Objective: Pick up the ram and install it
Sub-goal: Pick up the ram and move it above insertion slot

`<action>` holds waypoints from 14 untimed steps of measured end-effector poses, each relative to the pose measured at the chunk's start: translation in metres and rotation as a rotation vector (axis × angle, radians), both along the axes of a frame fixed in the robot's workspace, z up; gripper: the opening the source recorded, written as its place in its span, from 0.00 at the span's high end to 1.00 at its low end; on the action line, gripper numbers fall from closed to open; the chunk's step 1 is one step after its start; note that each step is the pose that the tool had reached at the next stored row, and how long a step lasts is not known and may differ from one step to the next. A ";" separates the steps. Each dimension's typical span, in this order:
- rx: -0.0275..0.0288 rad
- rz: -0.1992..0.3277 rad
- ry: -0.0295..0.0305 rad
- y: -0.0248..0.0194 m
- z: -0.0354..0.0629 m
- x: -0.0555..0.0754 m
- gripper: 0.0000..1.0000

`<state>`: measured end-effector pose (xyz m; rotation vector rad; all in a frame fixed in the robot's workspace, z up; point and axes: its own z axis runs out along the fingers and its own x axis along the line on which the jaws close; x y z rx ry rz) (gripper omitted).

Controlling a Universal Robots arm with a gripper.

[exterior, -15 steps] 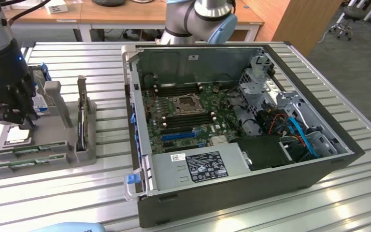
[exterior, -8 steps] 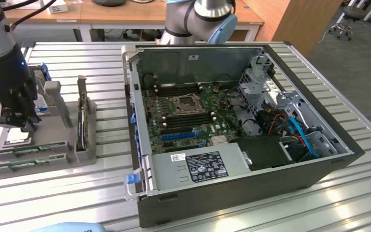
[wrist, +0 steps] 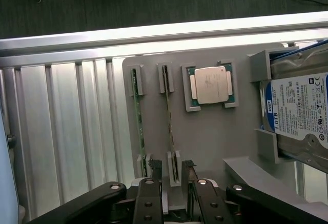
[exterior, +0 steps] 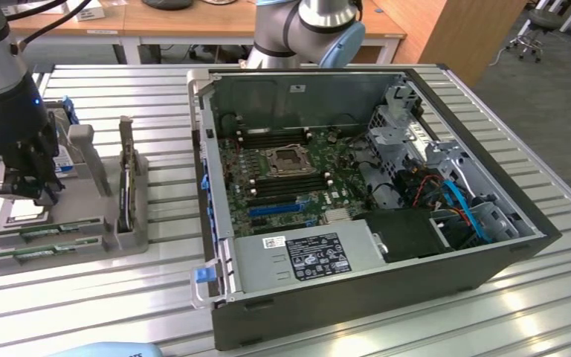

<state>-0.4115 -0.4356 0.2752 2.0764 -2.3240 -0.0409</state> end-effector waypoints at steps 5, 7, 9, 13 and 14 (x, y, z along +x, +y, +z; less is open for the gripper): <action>0.0004 0.000 -0.0006 -0.0014 -0.0004 -0.001 0.71; 0.0003 0.000 -0.0004 -0.0039 -0.0002 -0.001 0.71; 0.0003 0.000 -0.0004 -0.0065 -0.0002 -0.002 0.71; 0.0008 0.000 -0.0004 -0.0131 -0.0002 -0.003 0.71; 0.0009 0.000 -0.0005 -0.0141 -0.0003 -0.003 0.71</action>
